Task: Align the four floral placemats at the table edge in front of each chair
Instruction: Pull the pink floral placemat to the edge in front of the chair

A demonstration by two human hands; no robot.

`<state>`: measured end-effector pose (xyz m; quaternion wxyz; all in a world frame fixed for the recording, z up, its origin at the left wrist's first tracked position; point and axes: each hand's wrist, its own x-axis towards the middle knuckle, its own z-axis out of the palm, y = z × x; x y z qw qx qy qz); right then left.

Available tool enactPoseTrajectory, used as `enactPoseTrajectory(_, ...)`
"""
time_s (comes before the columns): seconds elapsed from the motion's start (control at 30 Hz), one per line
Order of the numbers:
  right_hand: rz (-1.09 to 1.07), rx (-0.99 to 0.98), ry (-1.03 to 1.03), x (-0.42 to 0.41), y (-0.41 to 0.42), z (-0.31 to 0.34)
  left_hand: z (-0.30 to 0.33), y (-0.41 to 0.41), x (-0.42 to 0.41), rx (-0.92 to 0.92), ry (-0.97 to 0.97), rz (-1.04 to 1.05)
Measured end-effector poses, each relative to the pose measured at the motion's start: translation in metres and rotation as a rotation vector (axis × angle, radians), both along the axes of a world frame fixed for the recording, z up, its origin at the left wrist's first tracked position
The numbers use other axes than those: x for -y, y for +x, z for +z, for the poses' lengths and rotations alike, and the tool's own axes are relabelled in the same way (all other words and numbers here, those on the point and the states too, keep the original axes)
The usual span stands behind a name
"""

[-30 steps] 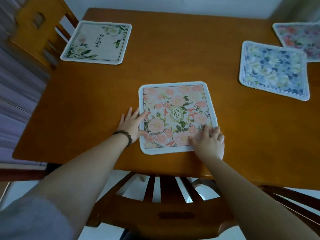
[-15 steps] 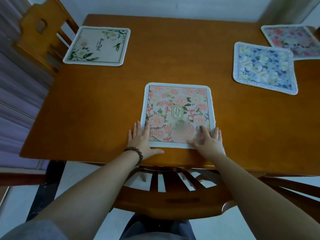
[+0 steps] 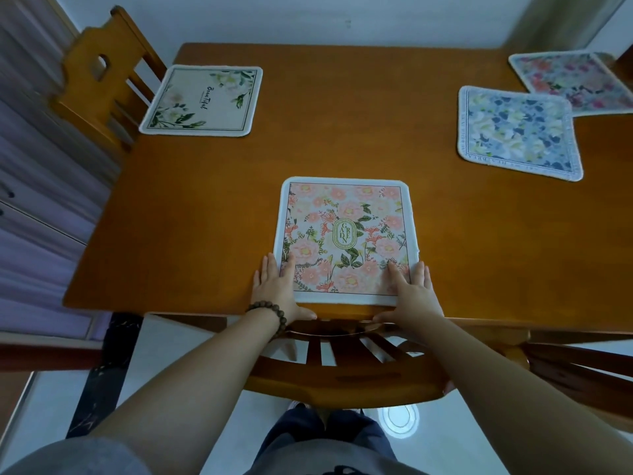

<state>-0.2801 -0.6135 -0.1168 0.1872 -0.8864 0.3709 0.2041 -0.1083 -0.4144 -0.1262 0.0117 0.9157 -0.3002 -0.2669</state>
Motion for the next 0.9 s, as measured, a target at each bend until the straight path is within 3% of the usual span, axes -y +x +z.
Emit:
enactPoseTrajectory(0.7,-0.057,0.009,-0.107,-0.003,-0.009,-0.002,0.011,-0.011,-0.008,0.032,0.029,0.038)
enactPoseTrajectory(0.9,-0.097,-0.011,-0.037,-0.002,-0.009,0.003,0.017,-0.011,-0.007,-0.023,0.027,0.059)
